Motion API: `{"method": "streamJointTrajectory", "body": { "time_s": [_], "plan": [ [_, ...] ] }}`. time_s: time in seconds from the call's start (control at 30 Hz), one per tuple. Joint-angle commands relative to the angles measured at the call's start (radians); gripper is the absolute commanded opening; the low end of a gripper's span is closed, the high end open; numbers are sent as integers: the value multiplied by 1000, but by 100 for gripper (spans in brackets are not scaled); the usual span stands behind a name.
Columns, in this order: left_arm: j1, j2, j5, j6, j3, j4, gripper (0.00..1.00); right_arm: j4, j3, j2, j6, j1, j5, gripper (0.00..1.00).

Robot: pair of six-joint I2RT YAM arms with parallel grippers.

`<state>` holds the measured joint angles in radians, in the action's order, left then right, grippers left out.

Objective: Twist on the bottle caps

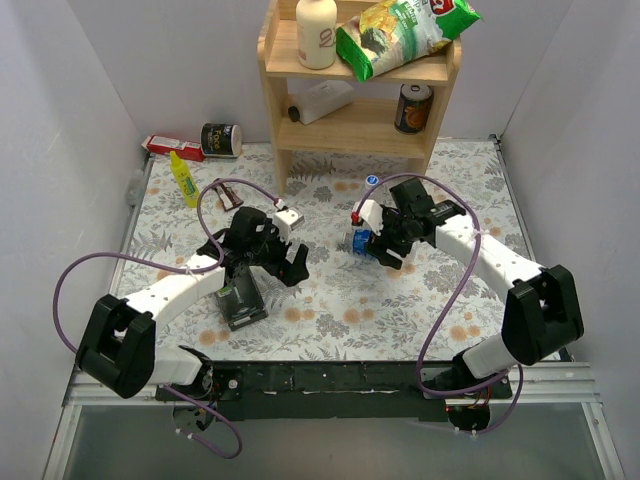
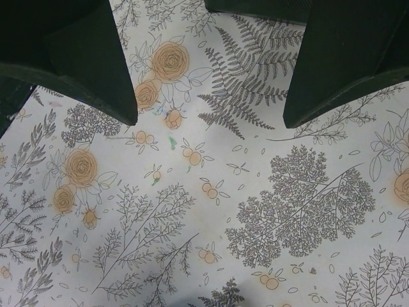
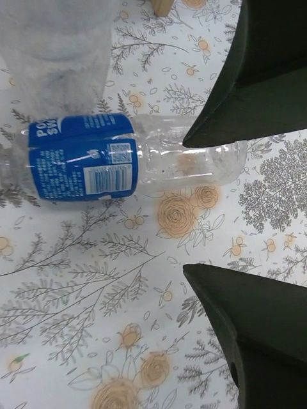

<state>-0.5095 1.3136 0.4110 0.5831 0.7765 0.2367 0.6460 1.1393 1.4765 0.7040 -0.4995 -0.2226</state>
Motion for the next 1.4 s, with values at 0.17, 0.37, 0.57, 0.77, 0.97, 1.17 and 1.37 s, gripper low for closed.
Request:
{"method": "streamJointTrajectory", "body": {
  "time_s": [0.17, 0.37, 0.57, 0.77, 0.97, 1.17, 1.37],
  "plan": [
    [17, -33, 31, -2, -6, -13, 98, -157, -95, 24, 147, -4, 112, 81],
    [17, -13, 45, -5, 10, -17, 98, -230, -150, 53, 201, -2, 152, 82],
    [17, -7, 57, -12, 21, -5, 98, -272, -182, 100, 236, 26, 169, 80],
    [20, -1, 77, -26, 32, 1, 98, -238, -226, 96, 281, 35, 160, 63],
    [19, 7, 121, -32, 29, -11, 98, -115, -285, 19, 247, 30, 57, 40],
    [20, 27, 161, -26, 38, -22, 98, -94, -342, -22, 241, 21, 31, 36],
    [19, 39, 199, -12, 55, -36, 98, -77, -316, -35, 241, 21, -61, 30]
  ]
}}
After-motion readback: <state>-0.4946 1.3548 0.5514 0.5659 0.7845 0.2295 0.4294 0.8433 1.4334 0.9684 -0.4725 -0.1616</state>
